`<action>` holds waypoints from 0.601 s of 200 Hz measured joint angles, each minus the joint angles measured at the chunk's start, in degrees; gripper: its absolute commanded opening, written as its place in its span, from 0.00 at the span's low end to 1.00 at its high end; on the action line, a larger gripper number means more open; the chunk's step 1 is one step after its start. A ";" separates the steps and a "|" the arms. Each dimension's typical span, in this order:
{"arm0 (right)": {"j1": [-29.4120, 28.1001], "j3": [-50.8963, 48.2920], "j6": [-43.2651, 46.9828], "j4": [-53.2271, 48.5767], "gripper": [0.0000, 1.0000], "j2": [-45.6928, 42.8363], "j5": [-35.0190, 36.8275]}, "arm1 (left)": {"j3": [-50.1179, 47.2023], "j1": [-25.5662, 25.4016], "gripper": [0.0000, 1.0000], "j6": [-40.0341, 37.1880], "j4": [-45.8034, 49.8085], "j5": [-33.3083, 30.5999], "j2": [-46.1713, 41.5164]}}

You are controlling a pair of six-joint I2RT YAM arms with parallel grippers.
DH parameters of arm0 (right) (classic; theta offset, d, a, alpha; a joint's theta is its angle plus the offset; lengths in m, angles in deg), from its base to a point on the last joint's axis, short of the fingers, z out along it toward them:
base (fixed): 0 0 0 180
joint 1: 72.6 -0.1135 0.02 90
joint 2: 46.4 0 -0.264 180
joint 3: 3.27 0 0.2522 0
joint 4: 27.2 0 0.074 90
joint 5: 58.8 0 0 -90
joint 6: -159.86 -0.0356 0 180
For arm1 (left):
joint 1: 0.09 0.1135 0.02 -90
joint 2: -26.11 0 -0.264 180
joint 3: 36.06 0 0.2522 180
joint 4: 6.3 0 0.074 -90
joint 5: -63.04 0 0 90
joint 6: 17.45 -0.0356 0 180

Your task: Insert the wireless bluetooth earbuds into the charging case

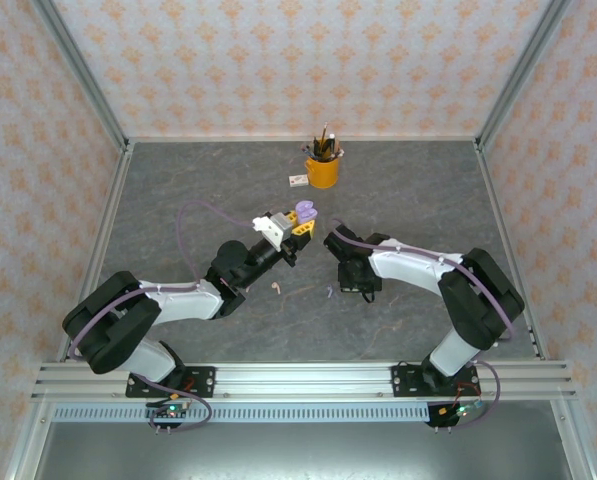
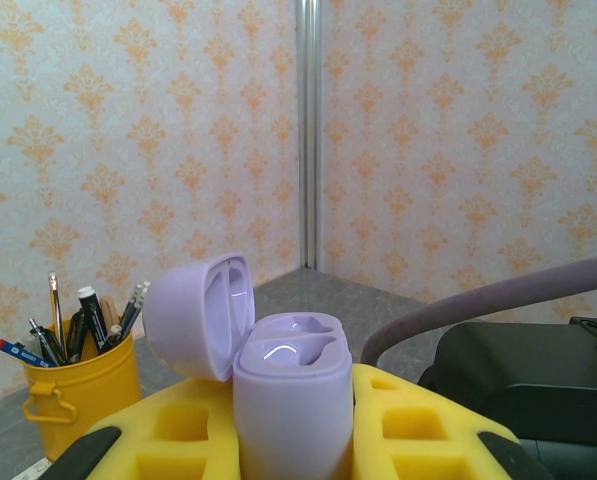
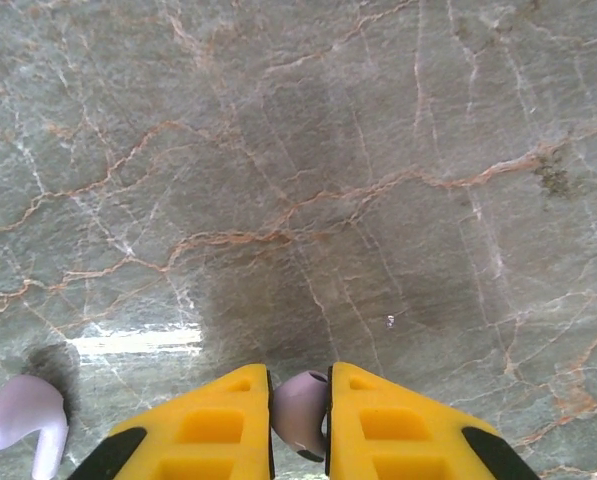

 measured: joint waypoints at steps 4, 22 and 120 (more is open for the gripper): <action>0.04 -0.04 -0.04 0.00 0.17 0.00 0.00 | 0.00 0.00 0.00 0.00 0.00 0.00 0.00; 0.15 -0.37 -0.31 0.00 0.23 0.00 -0.04 | 0.00 0.00 0.00 -0.02 0.00 0.00 0.00; 0.35 -1.09 0.04 -0.24 0.34 0.00 -0.57 | 0.00 0.00 0.00 0.00 0.04 0.22 0.00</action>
